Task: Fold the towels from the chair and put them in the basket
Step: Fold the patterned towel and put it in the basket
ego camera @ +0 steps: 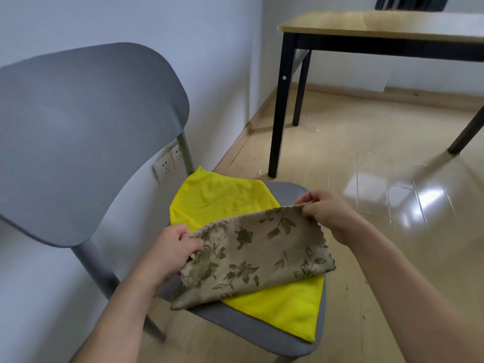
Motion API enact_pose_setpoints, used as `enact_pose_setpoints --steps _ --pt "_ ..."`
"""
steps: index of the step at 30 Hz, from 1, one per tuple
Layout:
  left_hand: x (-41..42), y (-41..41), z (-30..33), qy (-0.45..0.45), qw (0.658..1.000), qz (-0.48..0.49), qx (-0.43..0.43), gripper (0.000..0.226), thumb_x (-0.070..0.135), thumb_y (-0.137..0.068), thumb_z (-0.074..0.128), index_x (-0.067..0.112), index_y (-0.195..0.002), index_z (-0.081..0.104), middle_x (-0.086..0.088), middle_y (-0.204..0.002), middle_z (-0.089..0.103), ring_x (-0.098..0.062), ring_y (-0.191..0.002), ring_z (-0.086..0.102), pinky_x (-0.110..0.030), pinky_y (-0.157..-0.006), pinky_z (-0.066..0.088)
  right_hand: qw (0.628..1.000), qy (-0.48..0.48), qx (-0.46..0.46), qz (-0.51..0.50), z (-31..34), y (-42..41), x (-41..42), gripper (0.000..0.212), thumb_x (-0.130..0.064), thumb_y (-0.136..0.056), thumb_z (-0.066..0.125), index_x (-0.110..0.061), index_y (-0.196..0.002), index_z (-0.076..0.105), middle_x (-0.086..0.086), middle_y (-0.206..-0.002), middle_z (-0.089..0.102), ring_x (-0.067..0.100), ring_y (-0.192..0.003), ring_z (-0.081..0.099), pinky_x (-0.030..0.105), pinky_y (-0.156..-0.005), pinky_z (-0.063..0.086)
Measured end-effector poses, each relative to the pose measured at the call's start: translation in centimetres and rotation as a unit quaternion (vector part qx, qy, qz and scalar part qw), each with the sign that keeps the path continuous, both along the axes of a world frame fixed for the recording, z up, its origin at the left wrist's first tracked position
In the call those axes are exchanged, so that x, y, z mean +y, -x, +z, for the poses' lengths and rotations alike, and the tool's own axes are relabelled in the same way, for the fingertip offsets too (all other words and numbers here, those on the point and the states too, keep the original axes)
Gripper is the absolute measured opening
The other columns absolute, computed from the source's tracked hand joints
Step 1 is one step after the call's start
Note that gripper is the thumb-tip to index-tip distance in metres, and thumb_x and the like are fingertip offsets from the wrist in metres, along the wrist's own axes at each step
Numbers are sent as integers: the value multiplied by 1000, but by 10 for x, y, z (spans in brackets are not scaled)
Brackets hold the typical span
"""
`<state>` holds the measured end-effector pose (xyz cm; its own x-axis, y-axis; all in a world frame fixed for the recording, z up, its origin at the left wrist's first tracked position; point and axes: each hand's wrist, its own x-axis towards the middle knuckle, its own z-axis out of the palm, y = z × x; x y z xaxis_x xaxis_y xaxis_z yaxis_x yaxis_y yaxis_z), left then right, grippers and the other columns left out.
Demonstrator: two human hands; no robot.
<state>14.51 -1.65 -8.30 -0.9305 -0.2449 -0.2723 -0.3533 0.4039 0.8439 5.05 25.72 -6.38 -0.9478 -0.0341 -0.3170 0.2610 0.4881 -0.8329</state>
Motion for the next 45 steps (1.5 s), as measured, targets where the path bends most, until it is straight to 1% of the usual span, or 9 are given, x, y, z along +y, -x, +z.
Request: enact_pose_setpoints --steps 3,6,12,16,20,25,35,42,45 --pt "10 -19 22 -323 946 -20 -29 27 17 -66 70 -1 -85 63 -24 -84 63 -27 -71 60 -34 -67 49 999 2 40 -21 26 16 -11 23 3 -85 50 -16 -79 60 7 -83 56 18 -77 50 27 -59 41" --pt "19 -37 27 -440 897 -23 -31 45 9 -69 71 -5 -111 64 -29 -110 59 -38 -99 54 -51 -88 47 994 -2 101 -40 41 28 -31 19 -1 -83 53 -18 -86 61 5 -94 58 19 -85 53 29 -66 47" --pt "32 -67 2 -317 929 167 -88 21 -1 -90 49 6 -109 50 -17 -80 61 -24 -55 60 -29 -39 50 959 -128 245 60 -8 -51 -58 37 -2 -82 52 -13 -118 53 5 -118 46 22 -111 46 29 -95 39" --pt "30 -86 2 -273 942 175 -89 39 -2 -92 40 27 -117 46 -19 -99 64 -29 -66 63 -33 -46 54 930 -138 281 193 -45 -144 -46 39 -8 -70 35 -9 -103 56 5 -102 51 27 -97 50 40 -86 44" --pt "38 -102 15 -282 947 134 -81 28 0 -94 37 14 -102 60 -19 -106 63 -27 -74 63 -30 -47 53 897 -211 278 270 -61 -196 -37 59 -21 -70 45 -20 -129 43 -6 -132 38 18 -127 33 23 -108 22" --pt "46 -113 28 -317 936 147 -41 30 1 -94 38 21 -107 56 -13 -97 65 -25 -73 64 -30 -48 55 896 -244 329 174 -75 -222 -53 72 -46 -65 62 -28 -129 34 -4 -135 33 21 -124 31 33 -106 25" --pt "47 -129 50 -199 972 95 -81 28 3 -85 36 11 -94 61 -10 -71 59 -20 -50 54 -23 -45 45 871 -234 425 83 -63 -225 -52 19 -33 -79 53 -23 -94 58 -7 -97 60 17 -90 55 28 -81 40" --pt "30 -129 49 -160 978 -42 -129 54 -17 -76 27 10 -116 52 -17 -112 66 -26 -89 69 -35 -69 51 931 -93 316 158 -46 -214 -23 30 -23 -94 39 -18 -111 64 -4 -104 65 13 -96 57 27 -83 45" --pt "31 -118 43 -120 985 -57 -111 46 -18 -81 32 9 -111 52 -14 -101 73 -19 -84 72 -31 -66 50 969 -1 195 154 -39 -207 -23 26 -16 -99 40 -23 -108 63 -5 -103 64 11 -96 56 28 -83 47"
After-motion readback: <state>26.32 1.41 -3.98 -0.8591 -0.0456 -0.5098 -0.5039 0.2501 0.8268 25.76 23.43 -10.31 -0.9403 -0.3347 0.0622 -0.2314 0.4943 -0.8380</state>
